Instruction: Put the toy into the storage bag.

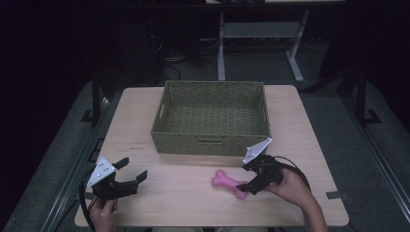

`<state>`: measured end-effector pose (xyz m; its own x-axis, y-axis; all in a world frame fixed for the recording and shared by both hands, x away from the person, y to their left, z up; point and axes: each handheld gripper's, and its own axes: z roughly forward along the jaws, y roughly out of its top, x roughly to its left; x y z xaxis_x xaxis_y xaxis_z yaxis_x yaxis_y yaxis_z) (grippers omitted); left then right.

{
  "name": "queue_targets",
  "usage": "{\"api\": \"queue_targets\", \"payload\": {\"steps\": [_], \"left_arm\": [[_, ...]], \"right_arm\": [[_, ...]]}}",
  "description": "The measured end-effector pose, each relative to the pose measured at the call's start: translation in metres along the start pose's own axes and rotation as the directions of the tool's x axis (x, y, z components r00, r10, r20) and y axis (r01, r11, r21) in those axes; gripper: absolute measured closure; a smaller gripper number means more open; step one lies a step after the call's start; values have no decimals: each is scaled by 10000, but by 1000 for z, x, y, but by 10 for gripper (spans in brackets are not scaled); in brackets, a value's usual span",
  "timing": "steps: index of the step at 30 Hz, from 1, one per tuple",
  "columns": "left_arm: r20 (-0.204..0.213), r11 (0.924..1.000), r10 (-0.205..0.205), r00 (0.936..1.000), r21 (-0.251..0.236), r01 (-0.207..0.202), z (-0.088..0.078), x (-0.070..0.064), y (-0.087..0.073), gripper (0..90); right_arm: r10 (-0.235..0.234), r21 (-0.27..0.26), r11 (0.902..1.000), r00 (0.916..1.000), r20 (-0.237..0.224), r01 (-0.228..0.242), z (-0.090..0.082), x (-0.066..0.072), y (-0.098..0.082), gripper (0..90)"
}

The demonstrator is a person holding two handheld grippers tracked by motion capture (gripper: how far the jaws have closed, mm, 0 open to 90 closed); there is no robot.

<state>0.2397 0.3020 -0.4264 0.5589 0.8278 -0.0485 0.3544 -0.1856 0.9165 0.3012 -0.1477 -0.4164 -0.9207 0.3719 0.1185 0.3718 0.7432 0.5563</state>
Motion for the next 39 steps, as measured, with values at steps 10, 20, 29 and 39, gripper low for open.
{"api": "queue_targets", "payload": {"steps": [10,20,29,39], "left_arm": [[0,10000,-9,10000,-9,9,0,1,0,138],[15,10000,16,10000,-17,-16,-1,0,0,138],[-2,10000,-34,10000,-38,34,-1,1,0,138],[8,9999,-81,10000,-70,81,-1,1,0,138]], "right_arm": [[-64,232,9997,10000,-64,66,13,1,9,228],[-231,613,9978,9997,-66,234,26,4,15,257],[-248,873,9959,9997,-89,255,38,5,17,302],[-477,1096,9930,9985,264,445,45,6,17,402]]}}
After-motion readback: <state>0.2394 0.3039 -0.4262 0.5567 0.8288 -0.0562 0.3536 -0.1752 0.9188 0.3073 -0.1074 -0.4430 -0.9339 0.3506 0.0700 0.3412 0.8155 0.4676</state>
